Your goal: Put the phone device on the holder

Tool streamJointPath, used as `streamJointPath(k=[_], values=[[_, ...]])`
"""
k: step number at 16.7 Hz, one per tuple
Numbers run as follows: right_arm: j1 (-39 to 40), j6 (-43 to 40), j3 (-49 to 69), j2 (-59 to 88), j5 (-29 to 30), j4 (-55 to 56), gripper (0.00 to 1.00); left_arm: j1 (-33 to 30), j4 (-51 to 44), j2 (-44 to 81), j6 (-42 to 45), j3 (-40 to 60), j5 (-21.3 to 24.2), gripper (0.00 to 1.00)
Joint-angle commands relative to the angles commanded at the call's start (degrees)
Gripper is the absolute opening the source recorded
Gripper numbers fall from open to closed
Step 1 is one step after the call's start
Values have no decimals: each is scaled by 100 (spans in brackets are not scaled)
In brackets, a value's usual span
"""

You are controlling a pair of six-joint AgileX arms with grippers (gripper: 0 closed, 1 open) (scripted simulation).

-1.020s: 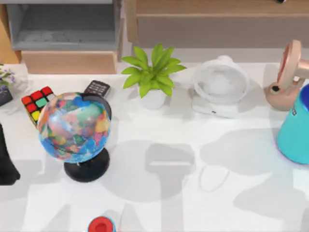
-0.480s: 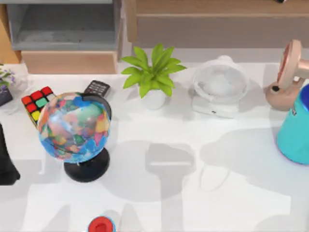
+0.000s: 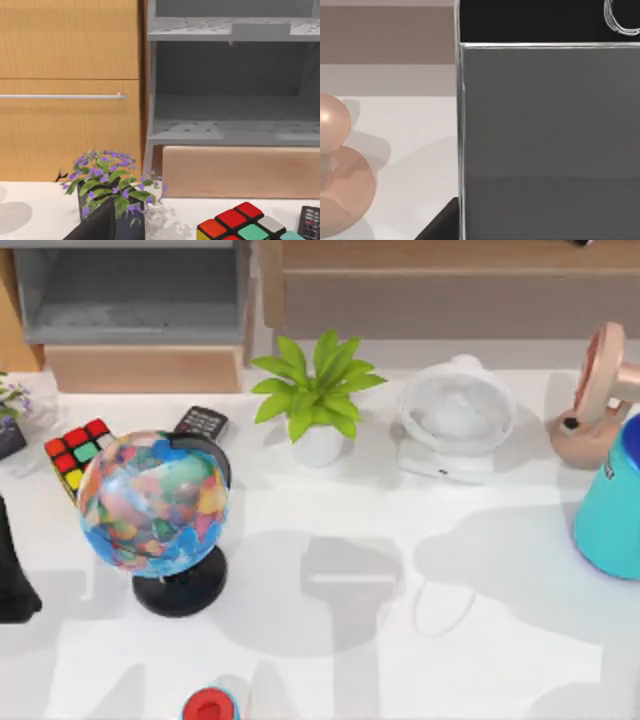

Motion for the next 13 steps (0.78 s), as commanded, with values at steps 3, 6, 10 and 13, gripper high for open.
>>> streamJointPath(k=[3, 6, 10, 13], values=[[0, 0, 0, 0, 0, 0, 68, 0, 0, 0, 0, 0, 0, 100], [0, 0, 0, 0, 0, 0, 90, 0, 0, 0, 0, 0, 0, 100], [0, 0, 0, 0, 0, 0, 100, 0, 0, 0, 0, 0, 0, 100], [0, 0, 0, 0, 0, 0, 100, 0, 0, 0, 0, 0, 0, 100]])
